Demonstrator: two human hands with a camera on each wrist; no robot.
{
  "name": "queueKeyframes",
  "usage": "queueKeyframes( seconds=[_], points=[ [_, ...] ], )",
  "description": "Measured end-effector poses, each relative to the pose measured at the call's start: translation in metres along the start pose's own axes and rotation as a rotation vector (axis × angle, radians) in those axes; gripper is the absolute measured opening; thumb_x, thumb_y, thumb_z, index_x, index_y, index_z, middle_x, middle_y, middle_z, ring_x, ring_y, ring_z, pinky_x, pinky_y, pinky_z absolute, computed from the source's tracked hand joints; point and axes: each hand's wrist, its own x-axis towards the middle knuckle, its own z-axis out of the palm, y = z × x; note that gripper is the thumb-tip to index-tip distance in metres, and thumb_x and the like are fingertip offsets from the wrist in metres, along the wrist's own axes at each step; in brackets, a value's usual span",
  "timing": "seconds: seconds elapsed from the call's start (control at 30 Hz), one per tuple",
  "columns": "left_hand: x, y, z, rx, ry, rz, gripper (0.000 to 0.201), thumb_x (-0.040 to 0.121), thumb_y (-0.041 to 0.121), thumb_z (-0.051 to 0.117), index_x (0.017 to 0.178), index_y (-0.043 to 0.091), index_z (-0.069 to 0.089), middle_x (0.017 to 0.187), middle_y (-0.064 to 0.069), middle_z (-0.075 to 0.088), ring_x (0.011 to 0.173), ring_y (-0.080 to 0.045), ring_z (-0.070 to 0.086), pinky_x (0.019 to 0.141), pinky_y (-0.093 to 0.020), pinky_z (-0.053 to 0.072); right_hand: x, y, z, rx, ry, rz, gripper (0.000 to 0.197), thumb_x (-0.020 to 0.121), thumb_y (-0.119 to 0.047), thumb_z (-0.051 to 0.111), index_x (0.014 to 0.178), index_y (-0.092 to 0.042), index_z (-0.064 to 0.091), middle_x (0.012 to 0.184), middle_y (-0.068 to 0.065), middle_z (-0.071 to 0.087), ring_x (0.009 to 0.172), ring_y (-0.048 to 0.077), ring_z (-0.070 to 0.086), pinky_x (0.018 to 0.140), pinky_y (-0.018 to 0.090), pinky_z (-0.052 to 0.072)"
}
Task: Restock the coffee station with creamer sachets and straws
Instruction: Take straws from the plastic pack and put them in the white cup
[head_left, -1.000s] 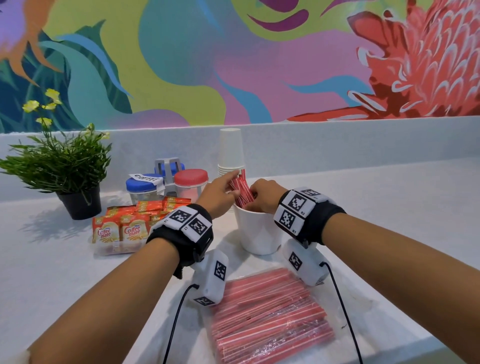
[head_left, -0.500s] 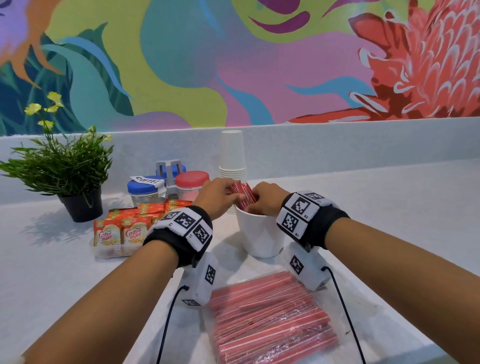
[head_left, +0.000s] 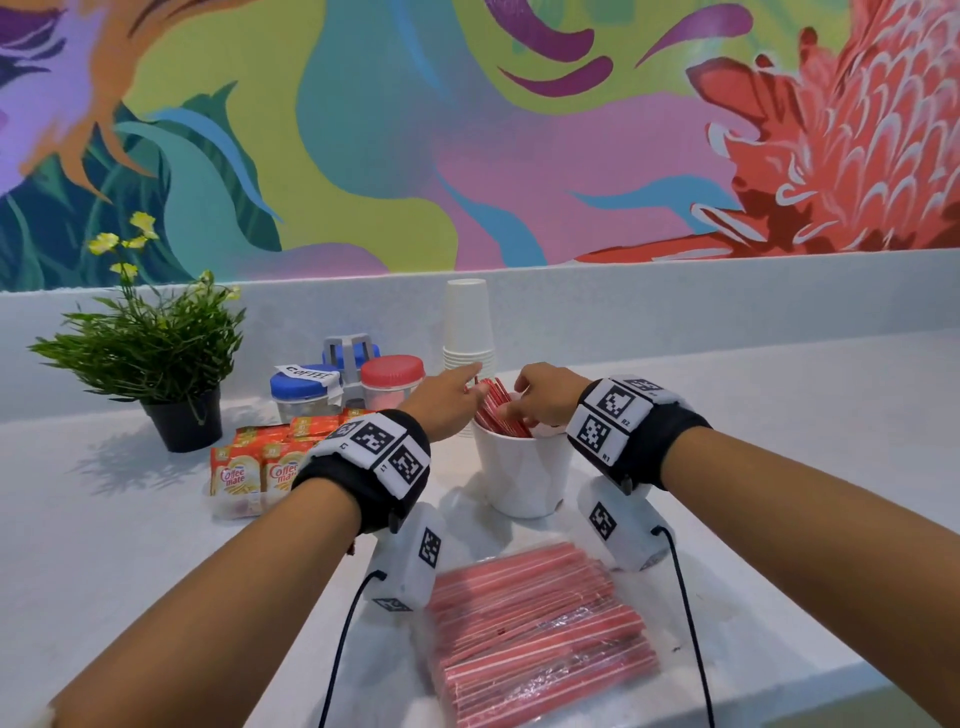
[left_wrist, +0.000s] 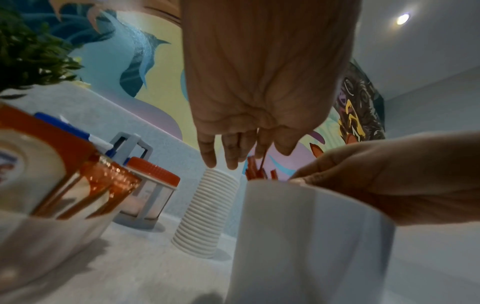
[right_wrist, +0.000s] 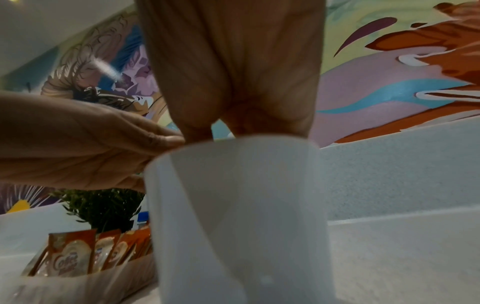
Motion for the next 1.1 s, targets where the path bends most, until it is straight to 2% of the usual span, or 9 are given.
queueKeyframes(
  seconds=[0.1, 0.17, 0.23, 0.4, 0.53, 0.63, 0.73, 0.87, 1.1],
  points=[
    [-0.016, 0.011, -0.016, 0.08, 0.046, -0.011, 0.045, 0.101, 0.023, 0.035, 0.142, 0.007, 0.036, 0.148, -0.013, 0.038, 0.136, -0.026, 0.036, 0.111, -0.032, 0.026, -0.016, 0.005, -0.015, 0.076, 0.032, 0.003, 0.05, 0.088, -0.031, 0.061, 0.125, -0.002, 0.046, 0.122, 0.015, 0.06, 0.107, 0.027, 0.062, 0.089, 0.036, 0.05],
    [-0.027, 0.018, -0.024, 0.098, 0.064, 0.012, 0.031, 0.1, 0.019, 0.035, 0.117, 0.003, 0.056, 0.122, -0.018, 0.055, 0.115, -0.025, 0.051, 0.094, -0.029, 0.037, -0.028, 0.01, -0.024, 0.12, 0.076, -0.007, 0.045, 0.088, -0.03, 0.059, 0.123, -0.004, 0.047, 0.121, 0.014, 0.06, 0.098, 0.024, 0.063, 0.077, 0.031, 0.05],
    [-0.044, 0.026, -0.028, 0.073, 0.081, 0.05, 0.021, 0.099, 0.017, 0.038, 0.096, 0.013, 0.059, 0.099, -0.01, 0.056, 0.095, -0.021, 0.053, 0.083, -0.027, 0.038, -0.046, 0.015, -0.03, 0.168, 0.119, -0.009, 0.04, 0.089, -0.03, 0.059, 0.118, -0.005, 0.049, 0.118, 0.013, 0.061, 0.089, 0.022, 0.062, 0.069, 0.027, 0.047],
    [-0.086, 0.047, -0.018, 0.055, 0.076, 0.098, 0.016, 0.095, 0.016, 0.045, 0.092, 0.016, 0.061, 0.092, -0.006, 0.055, 0.091, -0.02, 0.053, 0.073, -0.024, 0.041, -0.084, 0.032, -0.029, 0.255, 0.173, 0.045, 0.025, 0.089, -0.027, 0.058, 0.104, -0.008, 0.054, 0.111, 0.014, 0.064, 0.086, 0.02, 0.06, 0.067, 0.028, 0.047],
    [-0.118, 0.06, 0.006, 0.046, -0.013, 0.073, 0.025, 0.095, 0.017, 0.047, 0.102, 0.003, 0.066, 0.097, -0.007, 0.056, 0.091, -0.018, 0.049, 0.066, -0.023, 0.037, -0.108, 0.048, -0.017, 0.329, 0.162, 0.143, 0.014, 0.09, -0.021, 0.055, 0.094, -0.008, 0.057, 0.103, 0.014, 0.065, 0.088, 0.02, 0.056, 0.072, 0.029, 0.043],
    [-0.136, 0.066, 0.029, 0.036, -0.092, 0.035, 0.031, 0.095, 0.018, 0.048, 0.113, 0.0, 0.064, 0.116, -0.014, 0.063, 0.097, -0.022, 0.053, 0.079, -0.021, 0.035, -0.117, 0.06, -0.002, 0.373, 0.148, 0.245, 0.019, 0.088, -0.016, 0.055, 0.101, -0.002, 0.059, 0.096, 0.011, 0.055, 0.088, 0.023, 0.05, 0.075, 0.03, 0.04],
    [-0.15, 0.066, 0.052, 0.072, -0.161, -0.034, 0.035, 0.095, 0.026, 0.047, 0.119, 0.004, 0.06, 0.126, -0.012, 0.058, 0.115, -0.026, 0.052, 0.088, -0.024, 0.035, -0.126, 0.074, 0.017, 0.363, 0.126, 0.35, 0.011, 0.087, -0.013, 0.053, 0.085, -0.002, 0.053, 0.095, 0.014, 0.05, 0.088, 0.027, 0.048, 0.073, 0.035, 0.043],
    [-0.161, 0.058, 0.075, 0.305, -0.113, -0.159, 0.048, 0.092, 0.045, 0.043, 0.133, 0.018, 0.044, 0.139, -0.011, 0.041, 0.132, -0.032, 0.032, 0.11, -0.05, 0.025, -0.136, 0.083, 0.038, 0.506, 0.08, 0.382, 0.028, 0.089, -0.009, 0.047, 0.064, -0.014, 0.038, 0.088, 0.012, 0.049, 0.078, 0.027, 0.049, 0.064, 0.026, 0.044],
    [-0.165, 0.038, 0.087, 0.347, -0.118, -0.129, 0.063, 0.088, 0.063, 0.036, 0.133, 0.018, 0.04, 0.141, -0.01, 0.039, 0.13, -0.033, 0.035, 0.105, -0.051, 0.027, -0.152, 0.079, 0.046, 1.048, 0.012, 0.314, 0.017, 0.088, -0.005, 0.054, 0.071, -0.007, 0.058, 0.053, 0.003, 0.056, 0.044, 0.014, 0.051, 0.037, 0.021, 0.041]
  ],
)
